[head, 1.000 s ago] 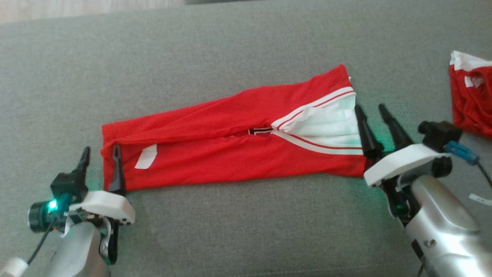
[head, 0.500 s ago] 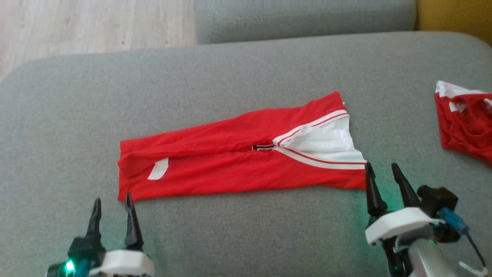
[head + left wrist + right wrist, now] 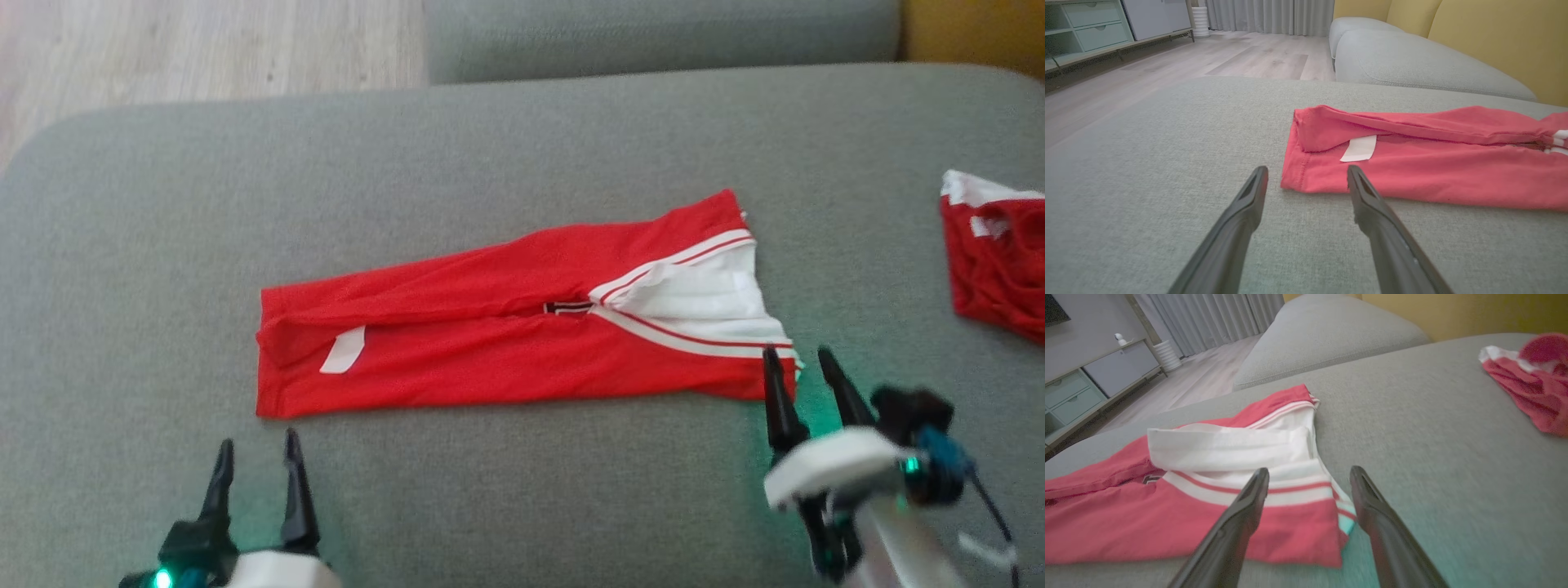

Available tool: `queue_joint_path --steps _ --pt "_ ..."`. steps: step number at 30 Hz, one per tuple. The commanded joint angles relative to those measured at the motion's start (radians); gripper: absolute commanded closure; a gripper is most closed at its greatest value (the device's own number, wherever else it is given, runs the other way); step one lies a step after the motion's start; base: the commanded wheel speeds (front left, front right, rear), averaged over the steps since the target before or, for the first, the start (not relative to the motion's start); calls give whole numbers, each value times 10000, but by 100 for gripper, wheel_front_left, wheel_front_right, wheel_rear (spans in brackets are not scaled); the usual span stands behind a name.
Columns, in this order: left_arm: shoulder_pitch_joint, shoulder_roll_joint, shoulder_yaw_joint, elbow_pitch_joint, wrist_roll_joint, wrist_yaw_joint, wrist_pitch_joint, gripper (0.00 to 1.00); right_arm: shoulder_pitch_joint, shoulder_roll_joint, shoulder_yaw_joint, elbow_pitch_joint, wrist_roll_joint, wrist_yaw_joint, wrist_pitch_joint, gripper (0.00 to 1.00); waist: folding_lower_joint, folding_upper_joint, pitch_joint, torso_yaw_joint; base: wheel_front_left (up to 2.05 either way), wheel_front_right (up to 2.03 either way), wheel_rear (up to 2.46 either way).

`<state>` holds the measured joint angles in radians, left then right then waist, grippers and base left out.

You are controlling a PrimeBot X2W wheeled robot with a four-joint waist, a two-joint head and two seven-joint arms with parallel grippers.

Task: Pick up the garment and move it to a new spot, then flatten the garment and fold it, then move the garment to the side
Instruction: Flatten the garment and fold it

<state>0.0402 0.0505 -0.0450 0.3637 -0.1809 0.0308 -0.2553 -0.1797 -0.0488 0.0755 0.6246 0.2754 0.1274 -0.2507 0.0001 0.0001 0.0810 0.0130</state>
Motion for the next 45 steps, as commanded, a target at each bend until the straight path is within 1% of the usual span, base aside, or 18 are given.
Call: queue_joint_path --steps 1,4,5,7,13,15,18,19,20,21,22,25,30,34,36,40,43,45 --pt "-559 0 148 -310 -105 6 -64 0 -852 -16 234 -81 -120 33 -110 0 -1 -1 242 120 0 0 0" --pt "-781 -1 -82 -267 -216 28 -64 0 -1651 -16 133 677 -302 33 -110 0 -1 -1 558 294 0 0 0" --pt "-905 -1 -225 -227 -304 49 -64 0 -2131 -16 -32 1306 -421 33 -93 0 -1 -1 776 431 0 0 0" --pt "-1005 -1 -372 -196 -366 57 -64 0 -2574 -15 -234 1914 -557 33 -65 0 -1 -1 970 560 0 0 0" --pt "-1281 -2 -565 -124 -536 122 -64 0 -3479 -21 -789 3485 -692 33 67 0 -1 -1 1499 875 0 0 0" --pt "-1372 -2 -595 -126 -559 121 -64 0 -3587 -19 -524 3789 -347 33 103 0 -1 -1 1625 947 0 0 0" --pt "-1434 -2 -594 -118 -583 138 -64 0 -3508 -17 342 3966 549 33 215 0 -1 -1 1701 980 0 0 0" --pt "-1434 -2 -594 -118 -583 138 -64 0 -3508 -17 342 3966 549 33 215 0 -1 -1 1701 980 0 0 0" --pt "-1447 -2 -601 -112 -587 137 -64 0 -3440 -17 645 3962 880 33 277 51 -1 -1 1712 976 0 0 0" --pt "-1461 -2 -610 -105 -597 143 -64 0 -3371 -17 884 3966 1174 33 334 82 -1 -1 1719 957 0 0 0" --pt "-1476 -2 -628 -97 -609 142 -64 0 -3316 -16 1086 3965 1397 33 352 100 -1 -1 1720 931 0 0 0" --pt "-1515 -2 -669 -92 -627 128 -64 0 -3285 -112 1262 3965 1665 33 151 100 -1 -1 1704 797 0 0 0" --pt "-1582 -2 -751 -110 -617 51 -65 0 -3459 -733 808 3676 1728 33 -93 100 -1 -1 1600 531 0 0 0" --pt "-1541 -3 -851 -68 -622 -17 -65 0 -3457 -1265 228 2772 1399 33 -105 100 -1 -1 1451 307 0 0 0" --pt "-1481 -3 -919 -20 -605 -68 -65 0 -3423 -1366 57 2267 1183 33 -107 100 -1 -1 1355 197 0 0 0" --pt "-1370 -3 -1071 88 -673 -91 -65 0 -3400 -1180 166 1168 913 33 -108 100 -1 -1 1183 95 0 0 0" --pt "-1342 -3 -1297 189 -735 -110 -65 0 -3311 -799 873 379 1063 33 -109 100 -1 -1 1064 200 0 0 0" --pt "-1345 -3 -1495 252 -742 -169 -65 0 -3214 -581 1576 -3 1358 33 -109 100 -1 -1 992 392 0 0 0"
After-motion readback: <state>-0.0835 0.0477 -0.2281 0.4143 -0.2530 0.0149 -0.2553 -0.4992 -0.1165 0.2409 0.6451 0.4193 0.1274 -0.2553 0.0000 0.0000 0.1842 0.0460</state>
